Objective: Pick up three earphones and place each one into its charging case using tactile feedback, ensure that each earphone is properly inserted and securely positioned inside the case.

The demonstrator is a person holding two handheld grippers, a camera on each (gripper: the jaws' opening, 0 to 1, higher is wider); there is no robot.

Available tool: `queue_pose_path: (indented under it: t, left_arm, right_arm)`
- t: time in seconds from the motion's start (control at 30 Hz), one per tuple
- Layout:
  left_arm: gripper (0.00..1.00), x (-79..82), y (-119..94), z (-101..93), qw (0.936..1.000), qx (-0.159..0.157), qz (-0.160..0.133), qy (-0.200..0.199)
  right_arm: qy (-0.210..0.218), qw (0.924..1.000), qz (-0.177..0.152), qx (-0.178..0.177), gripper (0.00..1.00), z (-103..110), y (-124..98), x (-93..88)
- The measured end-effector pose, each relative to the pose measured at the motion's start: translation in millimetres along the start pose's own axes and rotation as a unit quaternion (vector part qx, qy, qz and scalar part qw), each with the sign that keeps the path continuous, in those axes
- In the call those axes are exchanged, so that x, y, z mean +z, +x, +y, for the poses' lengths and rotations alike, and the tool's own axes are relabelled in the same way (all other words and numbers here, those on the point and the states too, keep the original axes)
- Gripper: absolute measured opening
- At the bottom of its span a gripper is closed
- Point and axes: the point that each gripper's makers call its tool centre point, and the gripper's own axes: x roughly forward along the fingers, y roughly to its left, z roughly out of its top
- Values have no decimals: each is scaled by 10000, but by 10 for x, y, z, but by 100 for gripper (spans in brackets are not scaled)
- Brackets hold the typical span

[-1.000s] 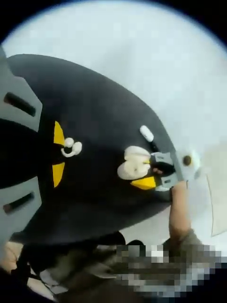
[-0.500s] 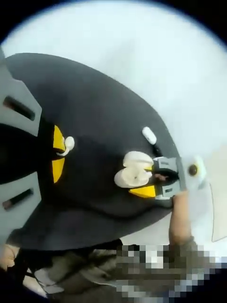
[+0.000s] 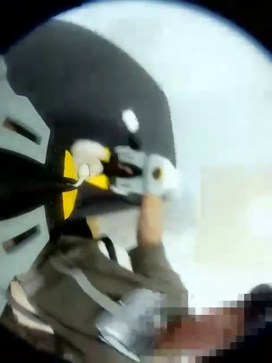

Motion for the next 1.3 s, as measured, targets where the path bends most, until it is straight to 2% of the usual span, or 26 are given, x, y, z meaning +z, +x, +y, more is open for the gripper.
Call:
queue_pose_path:
  t: [0.03, 0.13, 0.27, 0.43, 0.6, 0.73, 0.97, 1.13, 1.2, 1.3]
  left_arm:
    - [2, -17, 61, 5, 9998, -87, 187, -38]
    - [2, -62, 196, 100, 9982, 68, 587, 47]
    - [2, -65, 314, 99, 9977, -46, 680, 29]
    - [2, -102, 341, 128, 9965, -144, 820, -85]
    - [2, -177, 372, 176, 9948, -109, 990, -228]
    - [2, -169, 373, 170, 9943, -222, 983, -355]
    - [5, -148, 347, 332, 9958, 187, 855, -253]
    - [5, -173, 349, 314, 9965, 247, 783, -186]
    - [5, -163, 354, 337, 9964, 376, 744, -165]
    - [4, -154, 335, 407, 9943, 742, 749, -150]
  right_arm:
    - [-12, 10000, 1, -1, 22, 1, 0, -1]
    - [-22, 10000, 6, -7, 22, 3, 2, -3]
    - [-41, 10000, 14, -14, 22, 7, 8, -4]
    - [-46, 10000, 20, -15, 22, 14, 18, -3]
    - [-67, 10000, 31, -27, 22, 25, 34, 0]
    - [-85, 10000, 33, -36, 22, 30, 42, 3]
    - [-98, 9999, 40, -35, 22, 32, 48, 3]
    - [-94, 9999, 30, -22, 22, 31, 46, 1]
    - [-89, 10000, 34, -22, 22, 32, 44, -1]
    - [-64, 10000, 43, -26, 22, 30, 39, -7]
